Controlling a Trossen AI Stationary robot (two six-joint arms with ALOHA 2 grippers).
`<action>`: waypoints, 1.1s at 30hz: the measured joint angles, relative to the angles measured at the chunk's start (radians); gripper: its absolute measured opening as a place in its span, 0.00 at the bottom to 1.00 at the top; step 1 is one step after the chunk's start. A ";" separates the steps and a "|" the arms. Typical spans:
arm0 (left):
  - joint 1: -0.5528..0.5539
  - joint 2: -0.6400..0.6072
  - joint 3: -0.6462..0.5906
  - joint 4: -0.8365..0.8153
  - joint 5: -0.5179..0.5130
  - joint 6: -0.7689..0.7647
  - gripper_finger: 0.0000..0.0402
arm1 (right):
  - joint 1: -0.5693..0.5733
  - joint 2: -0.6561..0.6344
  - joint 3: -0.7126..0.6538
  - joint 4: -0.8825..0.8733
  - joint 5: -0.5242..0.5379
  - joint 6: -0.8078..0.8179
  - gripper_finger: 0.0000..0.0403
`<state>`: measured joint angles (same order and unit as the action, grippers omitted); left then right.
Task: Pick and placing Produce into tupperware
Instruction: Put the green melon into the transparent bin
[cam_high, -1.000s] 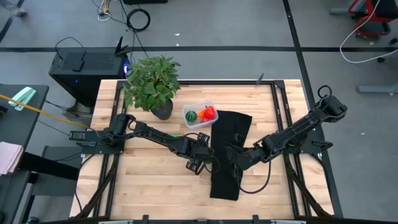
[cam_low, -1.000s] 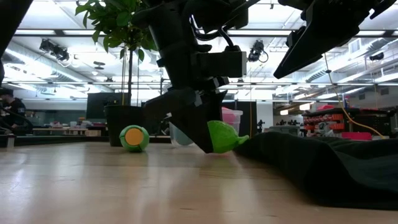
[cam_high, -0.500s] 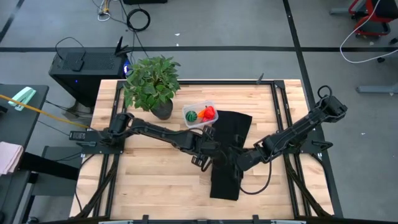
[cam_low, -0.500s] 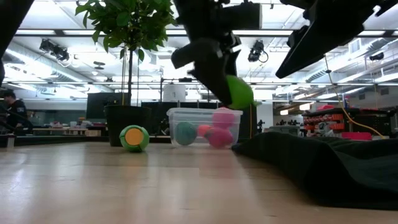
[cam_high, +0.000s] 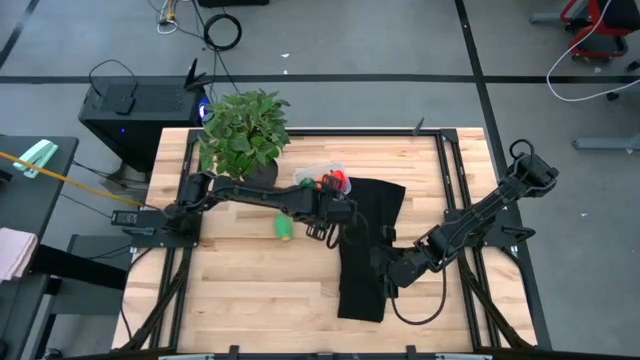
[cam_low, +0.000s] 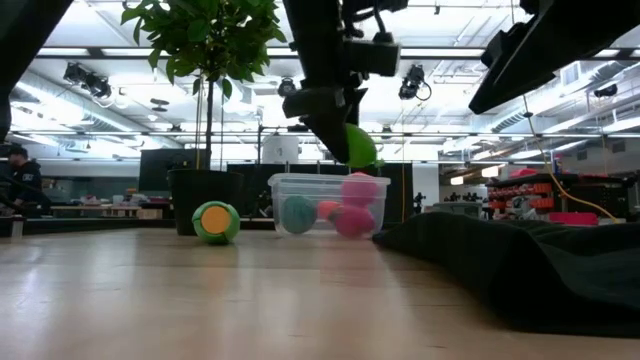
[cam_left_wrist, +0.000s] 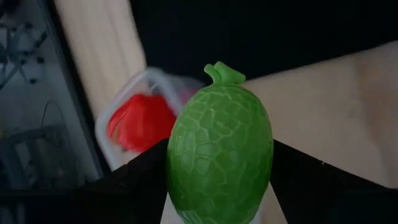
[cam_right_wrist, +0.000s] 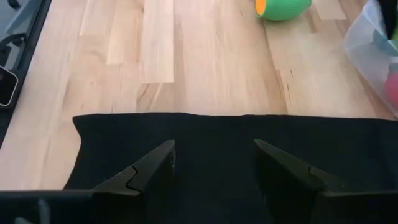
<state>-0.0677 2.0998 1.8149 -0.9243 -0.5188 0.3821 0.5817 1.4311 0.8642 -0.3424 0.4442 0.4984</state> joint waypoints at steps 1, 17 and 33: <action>0.007 0.000 0.000 -0.006 -0.012 -0.004 0.62 | 0.000 0.000 0.000 0.000 0.000 0.001 0.55; 0.043 0.000 0.000 -0.045 -0.117 -0.206 0.62 | 0.006 0.000 0.000 0.000 0.001 0.007 0.55; 0.069 0.000 -0.007 -0.185 -0.117 -0.738 0.63 | 0.024 0.000 0.000 0.005 0.012 0.025 0.55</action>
<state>0.0011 2.1002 1.8080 -1.1096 -0.6357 -0.3556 0.6056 1.4311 0.8642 -0.3378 0.4559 0.5238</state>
